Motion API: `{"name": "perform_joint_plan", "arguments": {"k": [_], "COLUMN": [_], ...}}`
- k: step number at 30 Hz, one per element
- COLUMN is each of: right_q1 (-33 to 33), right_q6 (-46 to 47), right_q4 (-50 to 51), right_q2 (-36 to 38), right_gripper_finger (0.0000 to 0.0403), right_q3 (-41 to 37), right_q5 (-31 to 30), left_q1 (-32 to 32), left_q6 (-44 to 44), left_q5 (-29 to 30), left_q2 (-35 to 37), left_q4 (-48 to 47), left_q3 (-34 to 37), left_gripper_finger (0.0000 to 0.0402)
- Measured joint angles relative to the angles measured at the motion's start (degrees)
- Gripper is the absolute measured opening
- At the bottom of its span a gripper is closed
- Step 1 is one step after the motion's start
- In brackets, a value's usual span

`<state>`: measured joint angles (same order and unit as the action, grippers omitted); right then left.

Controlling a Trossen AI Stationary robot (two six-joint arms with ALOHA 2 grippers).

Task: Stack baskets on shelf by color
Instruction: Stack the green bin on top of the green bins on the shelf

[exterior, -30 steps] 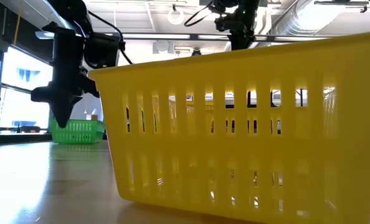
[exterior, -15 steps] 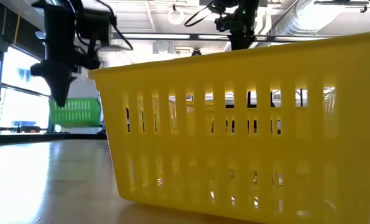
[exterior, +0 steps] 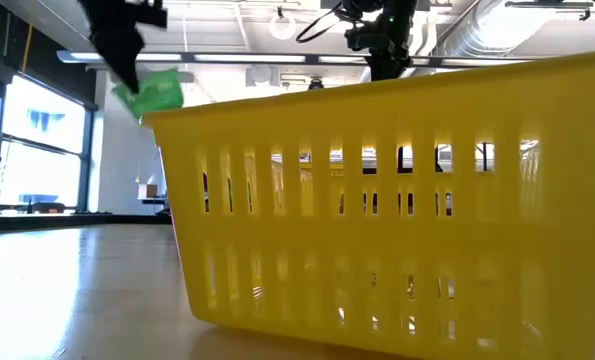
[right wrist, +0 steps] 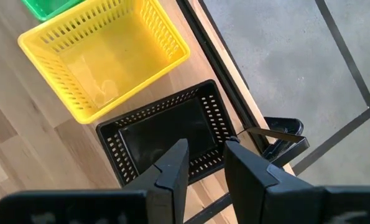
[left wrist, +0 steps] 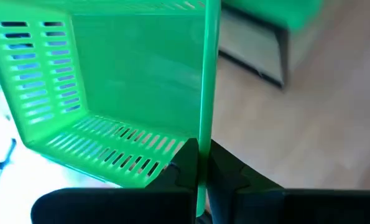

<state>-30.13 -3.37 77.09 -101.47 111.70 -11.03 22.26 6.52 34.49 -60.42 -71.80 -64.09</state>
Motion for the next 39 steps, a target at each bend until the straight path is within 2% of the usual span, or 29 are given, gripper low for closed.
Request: {"name": "perform_joint_plan", "arguments": {"k": [3,6,12,17,31,39], "right_q1": [0.00,0.00,0.00,0.00,0.00,0.00], "right_q6": [0.92,2.14,3.53,3.56,3.51,3.44], "right_q4": [-0.35,-1.01,-1.60,-1.85,-1.93,-1.95], "right_q2": [0.00,0.00,0.00,0.00,0.00,0.00], "right_gripper_finger": [0.0087,0.0087,0.0087,0.0087,0.0087,0.0087], "right_q3": [0.00,0.00,0.00,0.00,0.00,0.00], "right_q5": [0.00,-0.11,-2.51,-2.82,-2.86,-2.82], "left_q1": [0.00,0.02,0.02,0.02,0.02,0.55], "left_q6": [-3.65,-8.61,-18.09,-20.18,-10.36,-10.11], "left_q5": [3.38,3.71,-0.02,-4.11,-12.32,-14.63], "left_q2": [-0.07,-0.07,-1.58,-5.65,-20.05,-24.92], "left_q4": [2.81,9.41,24.39,31.01,29.00,26.51], "left_q3": [-4.11,-6.83,-8.07,-8.07,-8.02,-8.02], "left_gripper_finger": [0.0004,0.0004,0.0003,0.0003,0.0003,0.0003]}}
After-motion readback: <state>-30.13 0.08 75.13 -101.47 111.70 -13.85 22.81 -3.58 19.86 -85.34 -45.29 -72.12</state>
